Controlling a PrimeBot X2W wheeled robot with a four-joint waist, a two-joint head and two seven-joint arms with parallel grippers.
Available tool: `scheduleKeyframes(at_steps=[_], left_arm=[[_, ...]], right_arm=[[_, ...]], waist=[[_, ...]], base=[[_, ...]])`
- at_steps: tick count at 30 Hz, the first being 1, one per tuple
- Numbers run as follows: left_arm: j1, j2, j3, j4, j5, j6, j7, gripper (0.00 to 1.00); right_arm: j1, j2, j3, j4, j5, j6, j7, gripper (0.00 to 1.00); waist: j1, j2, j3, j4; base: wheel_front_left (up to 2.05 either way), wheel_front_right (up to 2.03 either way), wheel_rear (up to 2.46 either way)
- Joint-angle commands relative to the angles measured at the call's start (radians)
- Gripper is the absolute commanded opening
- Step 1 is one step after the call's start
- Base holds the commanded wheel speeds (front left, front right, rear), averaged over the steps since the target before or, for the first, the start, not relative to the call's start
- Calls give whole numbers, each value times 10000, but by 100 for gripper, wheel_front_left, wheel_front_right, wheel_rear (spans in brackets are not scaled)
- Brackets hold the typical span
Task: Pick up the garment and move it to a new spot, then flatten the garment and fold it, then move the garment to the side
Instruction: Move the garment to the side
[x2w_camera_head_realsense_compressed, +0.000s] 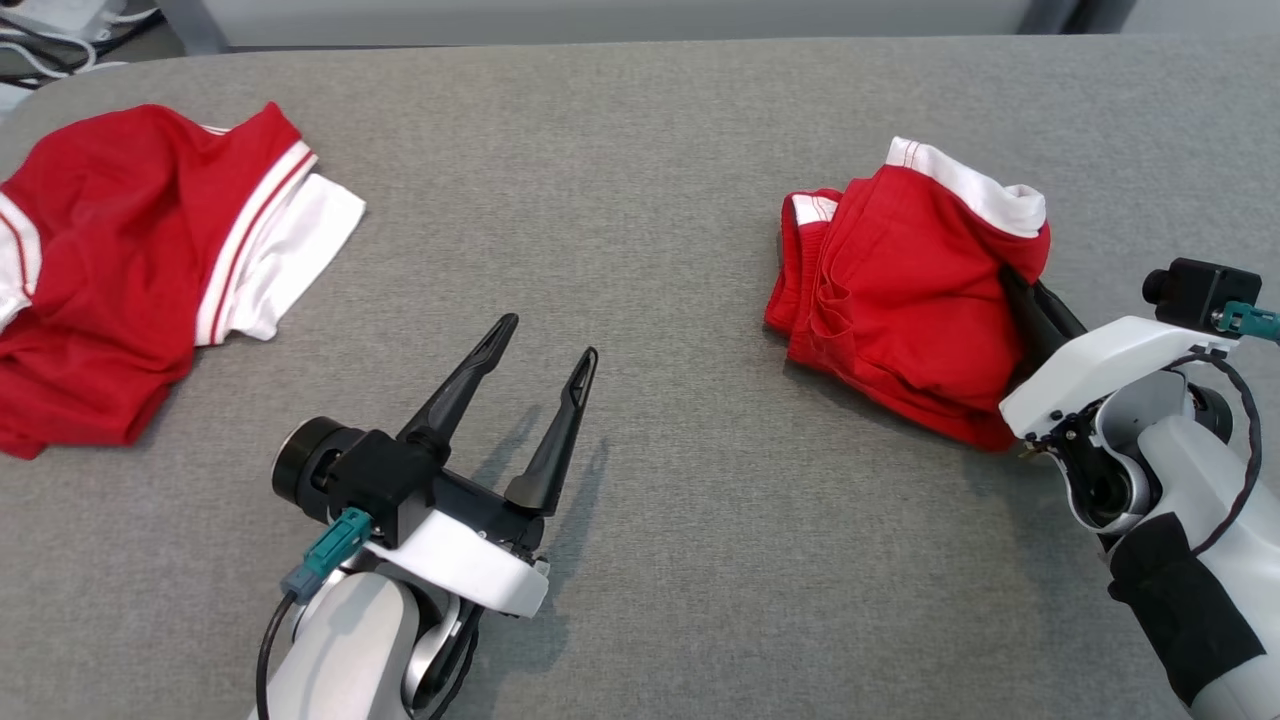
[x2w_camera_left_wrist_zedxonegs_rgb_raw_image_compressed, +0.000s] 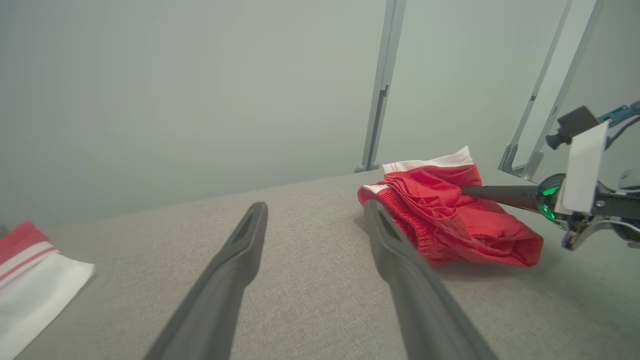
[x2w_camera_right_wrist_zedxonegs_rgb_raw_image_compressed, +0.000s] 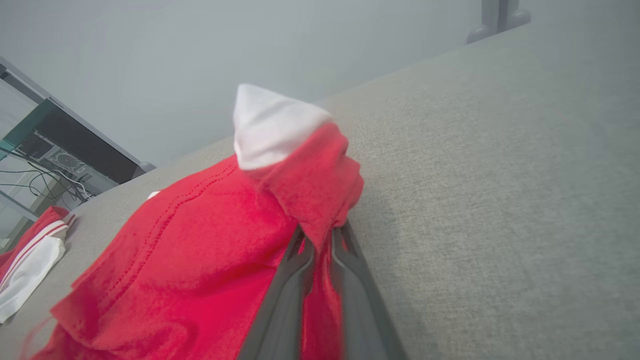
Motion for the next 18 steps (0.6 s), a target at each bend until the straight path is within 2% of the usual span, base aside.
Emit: scheduleKeyframes(at_steps=[1, 18], left_arm=[[-387, 167, 274, -248, 97, -69, -59, 100], [-738, 602, 49, -189, 183, -68, -51, 100]], right_arm=[[-196, 63, 192, -196, 91, 16, -222, 0], [-552, 93, 786, 98, 766, 16, -973, 0]], waist=[[0, 0, 142, -360], [0, 0, 660, -1836]], base=[[0, 0, 0], [0, 0, 0]])
